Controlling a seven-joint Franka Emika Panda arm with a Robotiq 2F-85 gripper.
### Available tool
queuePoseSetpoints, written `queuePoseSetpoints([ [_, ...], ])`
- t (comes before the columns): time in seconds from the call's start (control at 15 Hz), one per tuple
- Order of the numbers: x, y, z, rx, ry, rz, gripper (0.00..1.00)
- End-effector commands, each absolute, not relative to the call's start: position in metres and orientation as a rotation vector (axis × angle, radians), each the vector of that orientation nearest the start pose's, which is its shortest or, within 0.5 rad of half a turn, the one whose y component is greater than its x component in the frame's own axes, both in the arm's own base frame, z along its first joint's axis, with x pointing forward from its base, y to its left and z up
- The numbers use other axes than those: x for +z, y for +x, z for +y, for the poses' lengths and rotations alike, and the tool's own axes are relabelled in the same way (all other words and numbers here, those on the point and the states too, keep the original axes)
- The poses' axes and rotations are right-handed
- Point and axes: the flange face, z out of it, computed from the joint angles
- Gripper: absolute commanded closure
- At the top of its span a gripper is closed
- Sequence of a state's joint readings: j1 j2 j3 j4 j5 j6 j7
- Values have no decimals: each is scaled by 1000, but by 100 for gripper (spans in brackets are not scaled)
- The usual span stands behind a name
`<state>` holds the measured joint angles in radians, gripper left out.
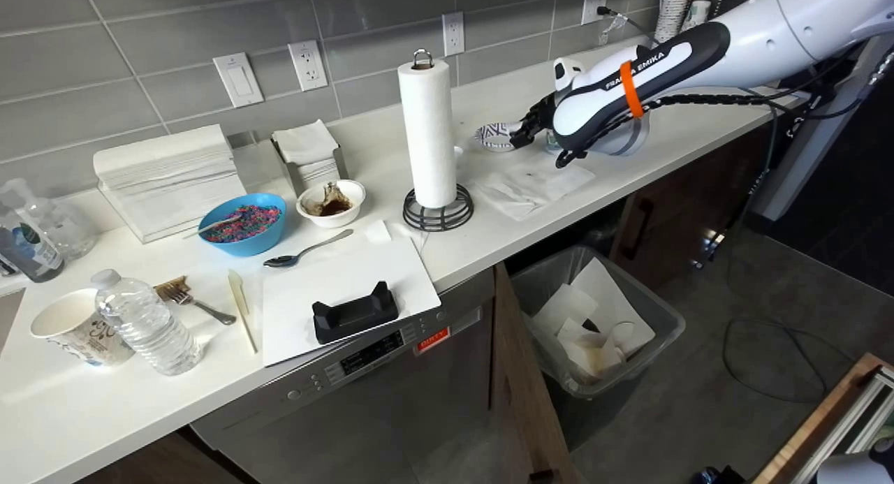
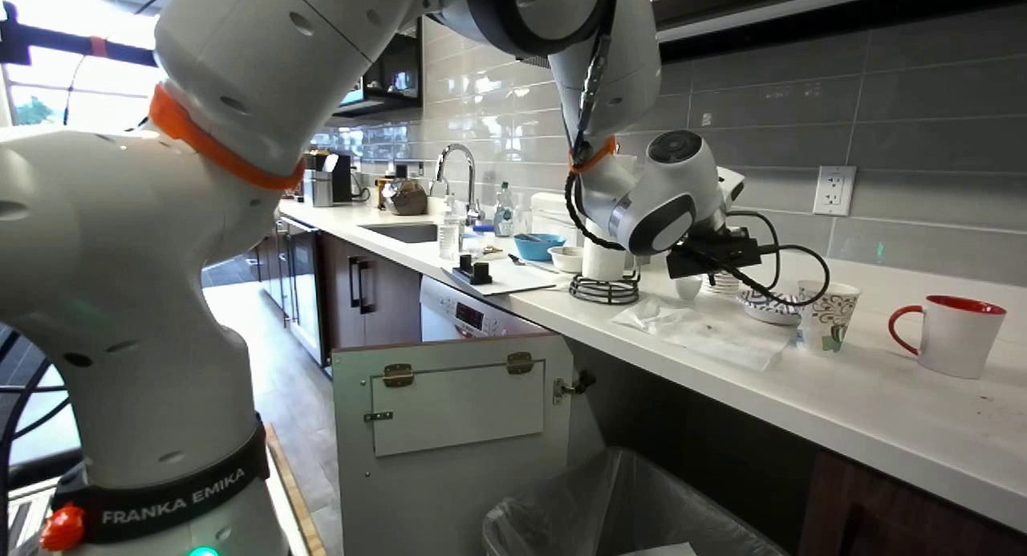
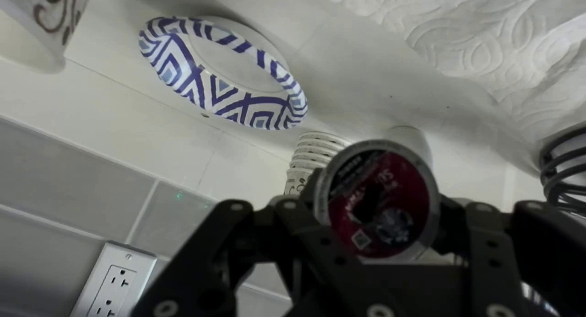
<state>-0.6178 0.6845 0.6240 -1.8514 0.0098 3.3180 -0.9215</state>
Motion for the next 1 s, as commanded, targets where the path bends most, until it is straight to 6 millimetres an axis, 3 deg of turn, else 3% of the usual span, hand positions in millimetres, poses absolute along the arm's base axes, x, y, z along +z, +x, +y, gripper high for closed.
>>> queuePoseSetpoints([
  [0.0,318,671,-70,-1517,-2730,-843,86],
  [0.93,314,630,-63,-1814,-2608,-883,86],
])
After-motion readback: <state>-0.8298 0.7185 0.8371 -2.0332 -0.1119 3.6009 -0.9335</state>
